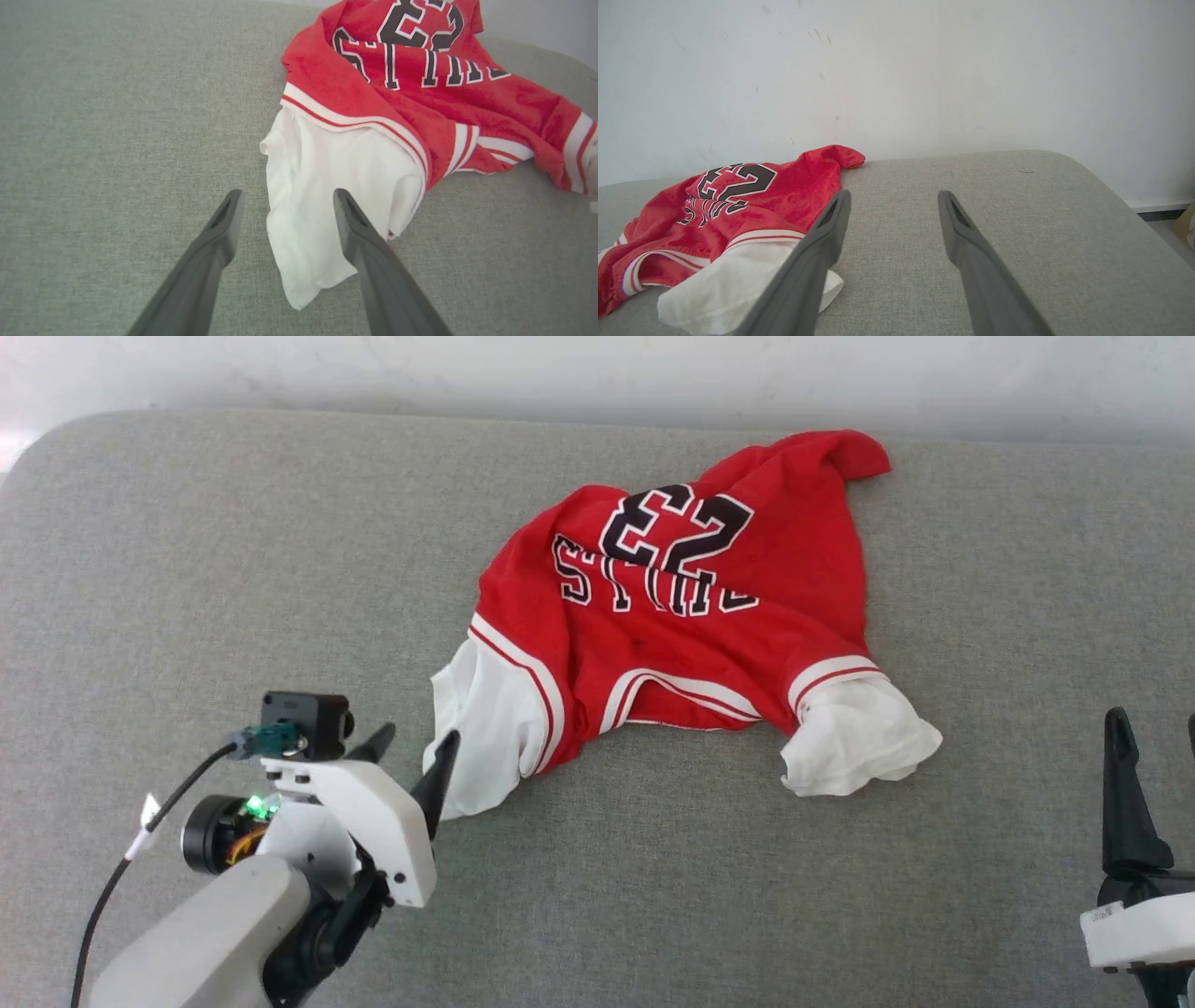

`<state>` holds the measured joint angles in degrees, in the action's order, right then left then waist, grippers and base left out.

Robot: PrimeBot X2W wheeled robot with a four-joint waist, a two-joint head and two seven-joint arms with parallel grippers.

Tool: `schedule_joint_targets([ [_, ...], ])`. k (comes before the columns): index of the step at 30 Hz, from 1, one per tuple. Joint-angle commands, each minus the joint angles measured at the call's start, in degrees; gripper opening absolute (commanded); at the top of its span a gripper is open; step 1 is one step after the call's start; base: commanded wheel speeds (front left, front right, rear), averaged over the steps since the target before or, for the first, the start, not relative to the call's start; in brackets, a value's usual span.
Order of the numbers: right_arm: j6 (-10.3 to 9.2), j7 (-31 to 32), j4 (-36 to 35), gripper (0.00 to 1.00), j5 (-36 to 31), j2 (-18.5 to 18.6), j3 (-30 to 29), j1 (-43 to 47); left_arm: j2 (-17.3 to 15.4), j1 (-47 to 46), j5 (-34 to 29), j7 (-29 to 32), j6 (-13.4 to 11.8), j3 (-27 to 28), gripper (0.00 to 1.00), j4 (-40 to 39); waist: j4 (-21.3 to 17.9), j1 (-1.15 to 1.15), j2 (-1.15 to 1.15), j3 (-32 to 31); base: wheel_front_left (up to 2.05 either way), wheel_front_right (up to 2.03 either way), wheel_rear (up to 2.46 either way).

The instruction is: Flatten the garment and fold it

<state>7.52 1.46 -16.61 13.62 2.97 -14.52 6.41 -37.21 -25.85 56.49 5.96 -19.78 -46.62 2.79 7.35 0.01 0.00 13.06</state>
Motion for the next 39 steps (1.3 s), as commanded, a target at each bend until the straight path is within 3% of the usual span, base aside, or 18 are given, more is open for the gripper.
schedule_joint_targets([
  [1,-0.03,-0.02,-0.01,1.0,0.25,-0.09,0.06,0.34,0.1,0.55,0.44,0.81,0.01,-0.28,1.0,-0.06,0.08,-0.01,0.0,0.07,0.0,0.0,0.0],
  [9,-0.03,0.07,-0.45,1.0,-0.02,-0.09,0.33,-0.01,0.3,-0.52,2.54,4.75,1.71,-1.1,1.0,1.18,-1.22,-0.01,0.0,1.47,0.0,0.0,0.0],
  [18,-0.03,-0.75,-0.47,1.0,0.46,-0.09,0.63,-0.46,-1.14,-1.42,1.65,9.02,0.44,-3.02,1.0,5.04,-2.92,-0.01,0.0,3.84,0.0,0.0,0.0],
  [21,-0.03,-1.11,-0.28,1.0,0.59,-0.09,0.56,-0.65,-0.55,-1.21,2.51,10.35,1.09,-3.61,1.0,6.4,-3.25,-0.01,0.0,4.28,0.0,0.0,0.0],
  [22,-0.03,-1.21,-0.21,1.0,0.61,-0.09,0.52,-0.7,-0.24,-1.0,3.18,11.2,1.67,-3.93,0.93,6.69,-3.32,-0.01,0.0,4.36,0.0,0.0,0.0],
  [23,-0.03,-1.29,-0.13,1.0,0.62,-0.09,0.49,-0.77,-0.04,-0.86,3.69,12.04,2.44,-4.37,0.27,6.75,-3.38,-0.01,0.0,4.43,0.0,0.0,0.0],
  [24,-0.03,-1.35,-0.06,1.0,0.65,-0.09,0.43,-0.84,0.17,-0.78,4.12,12.45,3.07,-4.56,0.0,6.61,-3.41,-0.01,0.0,4.48,0.0,0.0,0.0],
  [30,-0.03,-1.57,0.59,1.0,0.73,-0.09,-0.17,-1.2,0.81,-0.74,4.96,10.46,5.38,-3.75,0.0,5.07,-2.85,-0.01,0.0,3.86,0.0,0.0,0.0],
  [39,-0.03,-1.64,2.08,1.0,1.05,-0.09,0.36,-0.65,4.47,4.25,8.63,-3.94,2.18,5.26,0.0,-1.1,-2.13,-0.01,0.0,0.16,0.0,0.0,0.0],
])
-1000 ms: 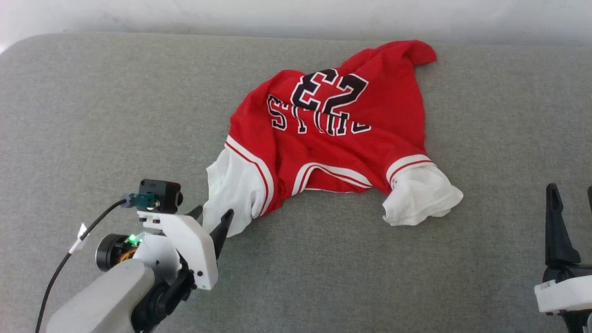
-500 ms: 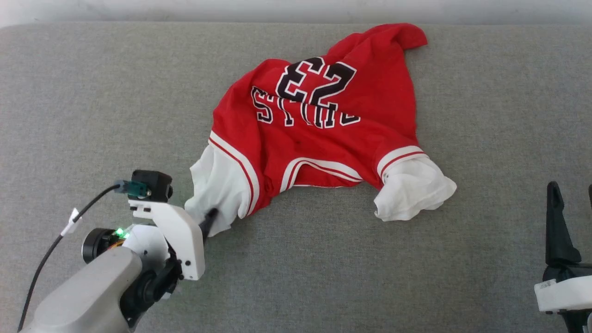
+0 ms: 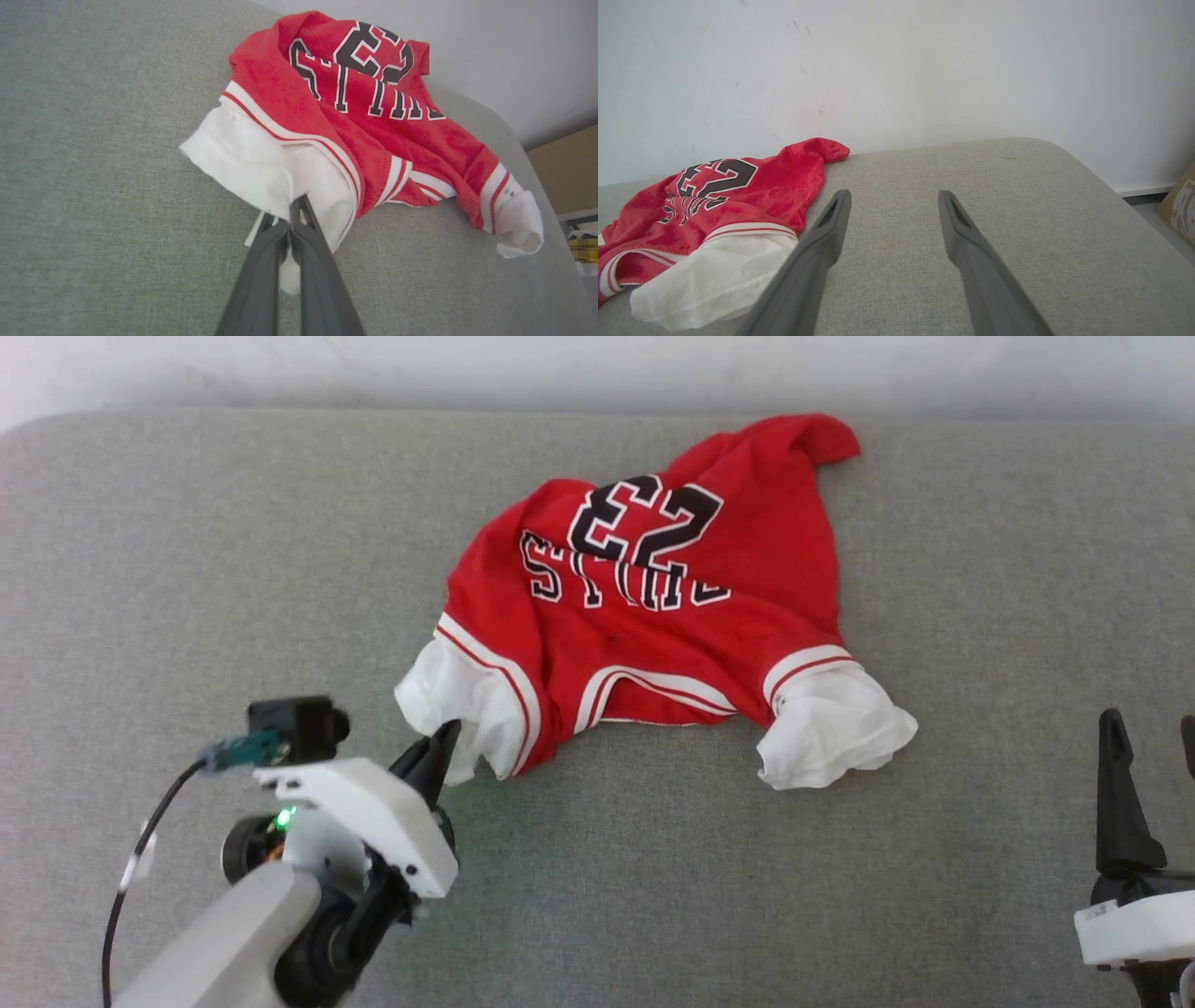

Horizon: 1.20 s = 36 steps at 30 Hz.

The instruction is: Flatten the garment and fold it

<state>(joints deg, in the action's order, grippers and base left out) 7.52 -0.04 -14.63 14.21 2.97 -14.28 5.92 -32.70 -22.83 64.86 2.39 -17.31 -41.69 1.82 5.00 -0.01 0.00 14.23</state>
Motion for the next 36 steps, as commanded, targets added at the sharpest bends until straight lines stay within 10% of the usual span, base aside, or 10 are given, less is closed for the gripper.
schedule_joint_targets([
  [1,-0.03,-0.15,0.21,1.0,0.53,-0.09,0.11,0.0,-0.08,2.68,0.94,-1.49,-0.86,1.21,0.0,-1.21,0.23,0.01,0.0,-1.43,0.0,0.0,0.0],
  [17,-0.03,1.11,-0.12,1.0,0.53,-0.09,-1.55,2.25,-7.08,28.81,9.13,-15.96,-10.55,20.45,0.0,-10.75,2.23,0.01,0.0,-3.54,0.0,0.0,0.0],
  [36,-0.03,31.51,1.63,1.0,-2.33,-0.09,11.37,-6.96,-5.02,22.31,5.12,-13.33,-8.62,14.7,0.0,-13.34,2.73,0.01,0.0,-1.1,0.0,0.0,0.0],
])
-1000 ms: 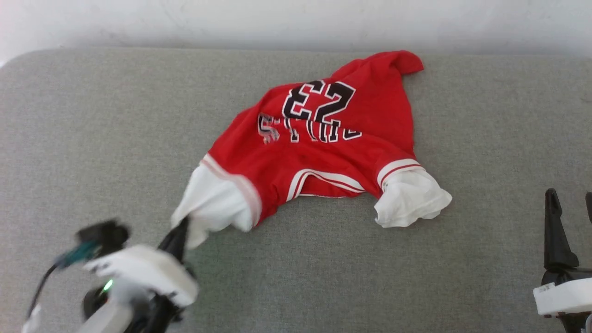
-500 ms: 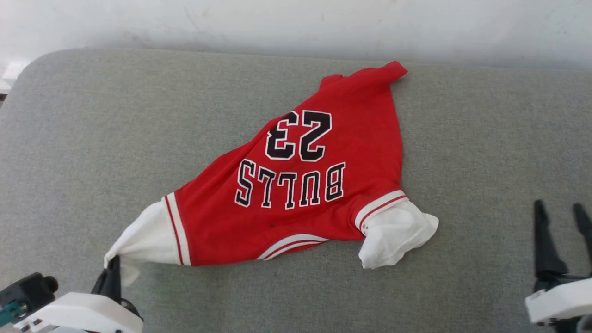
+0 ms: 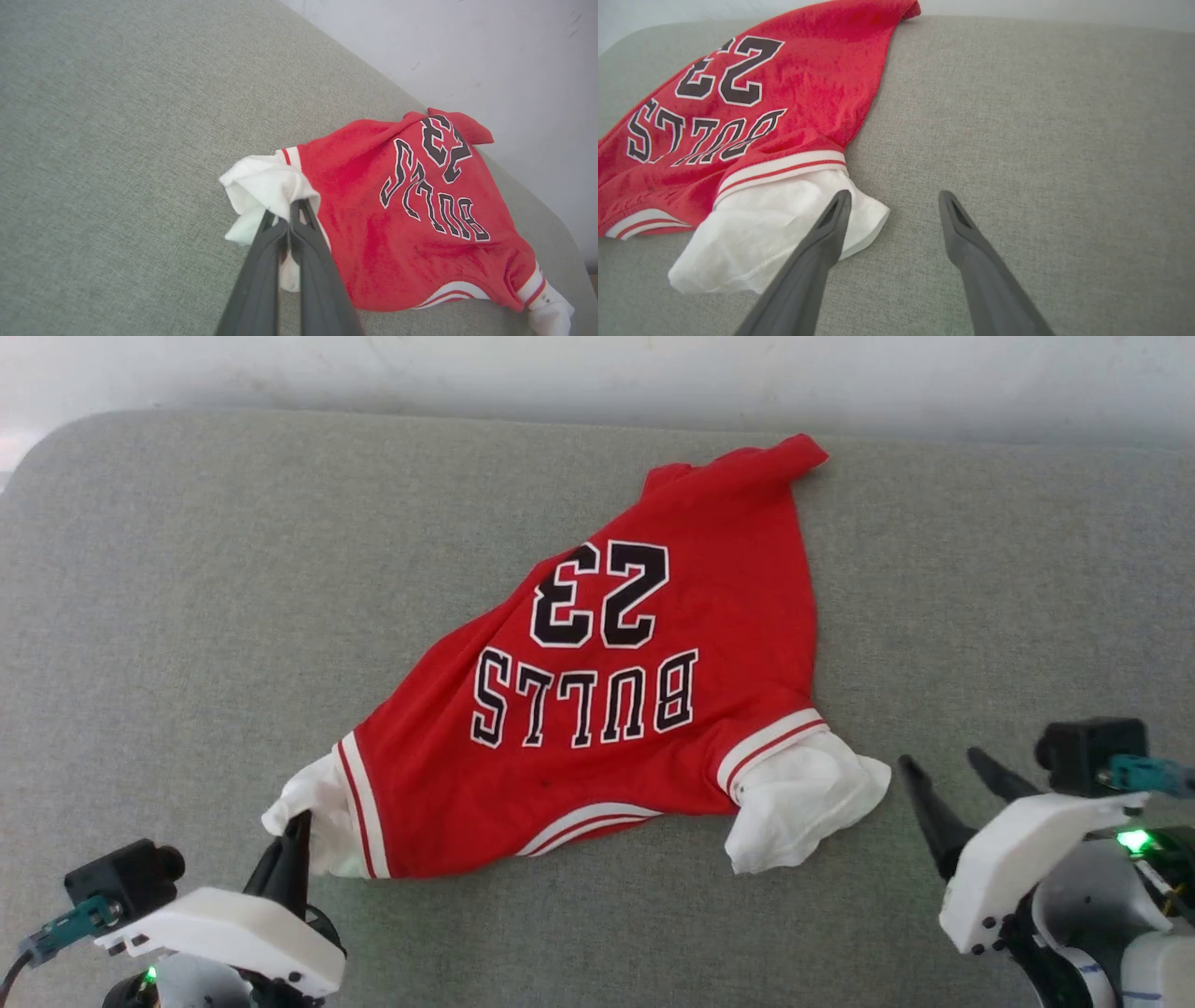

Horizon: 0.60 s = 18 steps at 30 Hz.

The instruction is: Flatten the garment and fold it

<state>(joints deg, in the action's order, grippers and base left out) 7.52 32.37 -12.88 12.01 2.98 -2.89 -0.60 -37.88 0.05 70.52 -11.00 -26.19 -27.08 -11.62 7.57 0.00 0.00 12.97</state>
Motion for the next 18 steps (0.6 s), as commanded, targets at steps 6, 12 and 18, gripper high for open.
schedule_joint_targets([
  [6,-0.03,6.5,3.59,1.0,-1.39,-0.11,1.23,-3.48,0.96,-2.12,-0.96,0.65,1.37,-1.14,0.0,1.15,1.62,0.0,0.0,1.22,0.0,0.0,0.0],
  [12,-0.03,7.9,7.24,1.0,-1.29,-0.11,0.26,-5.49,1.23,-2.97,-1.23,1.1,2.0,-1.82,0.0,1.57,3.08,0.0,0.0,1.89,0.0,0.0,0.0],
  [18,-0.03,8.42,10.9,1.0,-0.78,-0.11,-0.3,-5.95,1.44,-3.64,-1.25,1.56,2.4,-2.23,0.0,1.71,4.07,0.0,0.0,2.67,0.0,0.0,0.0],
])
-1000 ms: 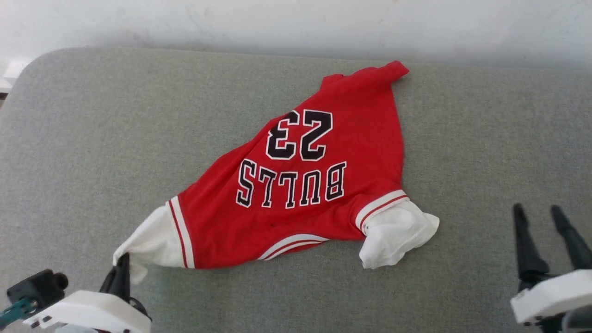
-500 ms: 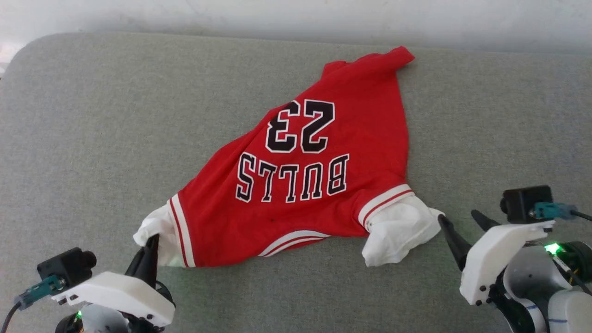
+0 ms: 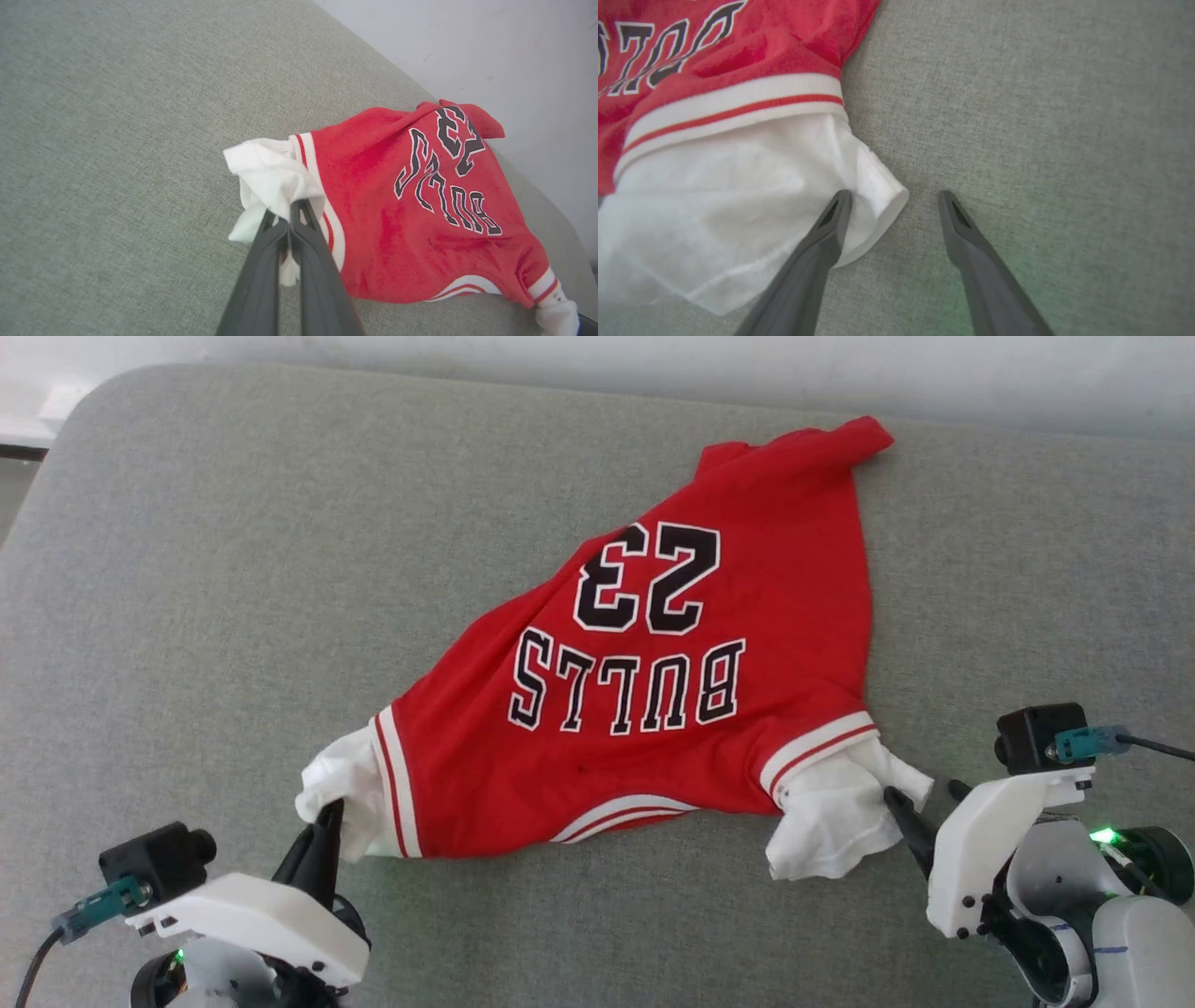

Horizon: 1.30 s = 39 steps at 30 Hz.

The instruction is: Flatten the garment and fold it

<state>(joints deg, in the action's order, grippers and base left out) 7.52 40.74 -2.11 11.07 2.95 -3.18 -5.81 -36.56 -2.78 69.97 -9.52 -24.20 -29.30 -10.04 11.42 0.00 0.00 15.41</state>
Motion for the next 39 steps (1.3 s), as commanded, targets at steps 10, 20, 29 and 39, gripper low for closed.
schedule_joint_targets([
  [10,-0.03,3.65,1.88,0.0,2.1,-0.07,1.39,-0.36,0.46,-1.58,-0.29,0.41,0.89,0.12,0.0,0.6,0.74,0.0,0.0,0.43,0.0,0.0,0.0],
  [20,-0.03,-4.24,-2.66,0.0,3.18,-0.07,-1.51,-1.98,0.52,-1.78,-0.83,-0.91,0.98,0.91,0.0,0.14,-1.29,0.0,0.0,-3.82,0.0,0.0,0.0],
  [29,-0.03,-13.74,-6.48,0.0,7.84,-0.07,-5.03,-10.83,0.44,-9.99,-0.22,0.7,1.94,3.62,0.0,-3.46,-4.41,0.0,0.0,-8.94,0.0,0.0,0.0],
  [39,-0.03,-11.93,-5.4,0.0,3.65,-0.07,-3.22,-28.78,0.02,-30.37,-1.11,8.81,1.39,4.3,0.0,-1.85,-7.1,0.0,0.0,-12.48,0.0,0.0,0.0],
])
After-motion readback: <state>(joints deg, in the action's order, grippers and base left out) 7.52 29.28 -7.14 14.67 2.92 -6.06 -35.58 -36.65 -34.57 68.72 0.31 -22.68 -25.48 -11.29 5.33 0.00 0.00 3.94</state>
